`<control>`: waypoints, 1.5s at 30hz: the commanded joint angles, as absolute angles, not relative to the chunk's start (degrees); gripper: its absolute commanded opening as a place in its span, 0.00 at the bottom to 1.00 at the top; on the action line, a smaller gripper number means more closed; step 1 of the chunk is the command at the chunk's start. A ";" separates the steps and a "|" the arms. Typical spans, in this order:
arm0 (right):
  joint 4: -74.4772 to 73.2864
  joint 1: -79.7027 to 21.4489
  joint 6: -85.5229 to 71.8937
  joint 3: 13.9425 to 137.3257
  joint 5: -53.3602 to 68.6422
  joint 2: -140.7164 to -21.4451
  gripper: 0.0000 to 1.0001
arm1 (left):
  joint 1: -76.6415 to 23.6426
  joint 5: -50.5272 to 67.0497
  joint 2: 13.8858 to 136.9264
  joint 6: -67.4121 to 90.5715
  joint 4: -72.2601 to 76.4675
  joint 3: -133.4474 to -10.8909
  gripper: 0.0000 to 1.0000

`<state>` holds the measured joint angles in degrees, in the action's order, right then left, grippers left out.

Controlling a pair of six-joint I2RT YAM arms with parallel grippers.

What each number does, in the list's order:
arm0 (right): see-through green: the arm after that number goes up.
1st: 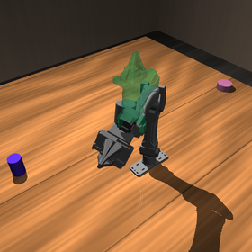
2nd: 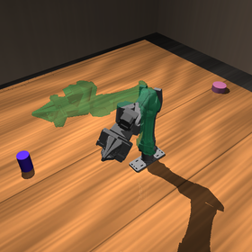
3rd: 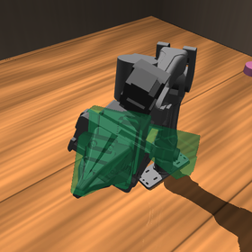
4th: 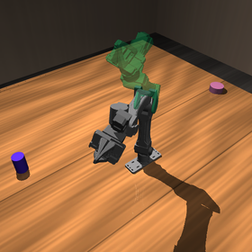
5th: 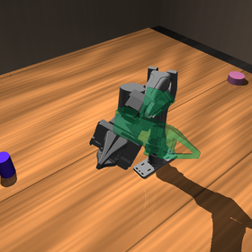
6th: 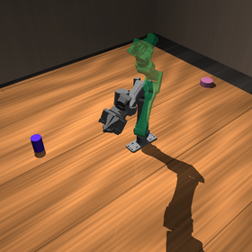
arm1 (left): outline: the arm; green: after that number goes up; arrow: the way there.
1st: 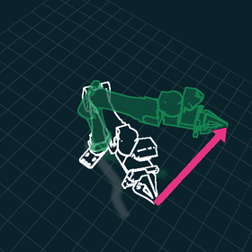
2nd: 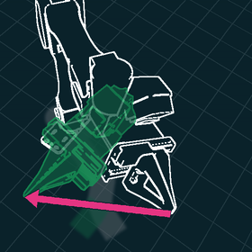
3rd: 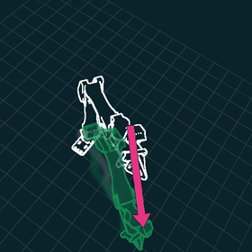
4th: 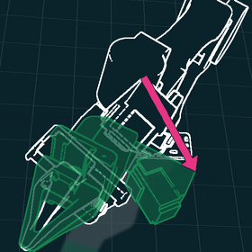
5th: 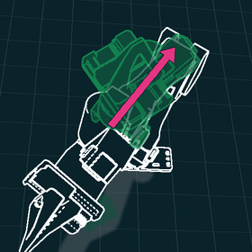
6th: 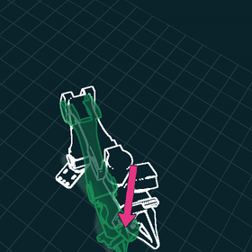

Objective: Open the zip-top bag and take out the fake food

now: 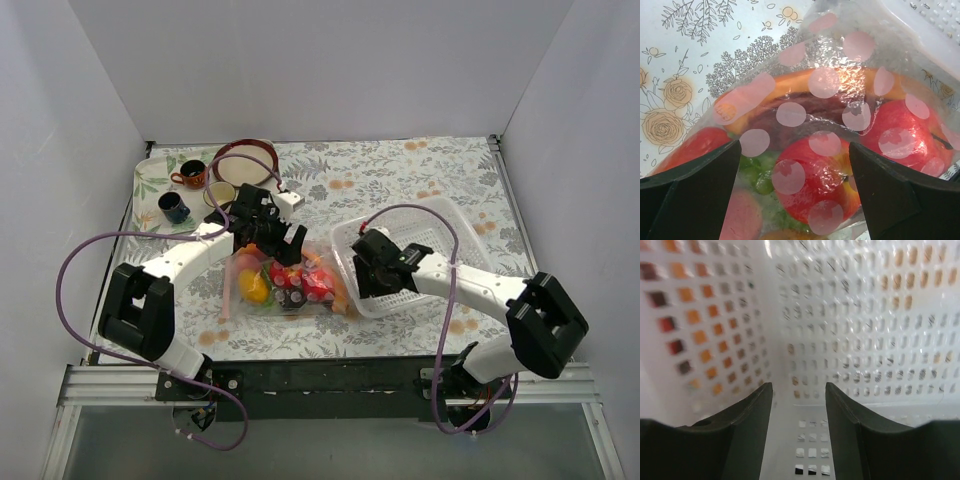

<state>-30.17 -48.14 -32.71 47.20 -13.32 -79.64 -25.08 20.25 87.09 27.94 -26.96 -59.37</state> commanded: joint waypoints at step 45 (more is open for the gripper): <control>-42.81 -52.21 -37.79 71.81 -46.94 -71.72 0.67 | 28.92 53.44 90.69 -3.43 -58.54 -54.40 0.91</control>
<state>-45.28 -51.94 -37.34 72.16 -45.91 -74.04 30.55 53.69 90.19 -6.37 -65.14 -54.85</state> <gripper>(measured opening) 0.666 0.937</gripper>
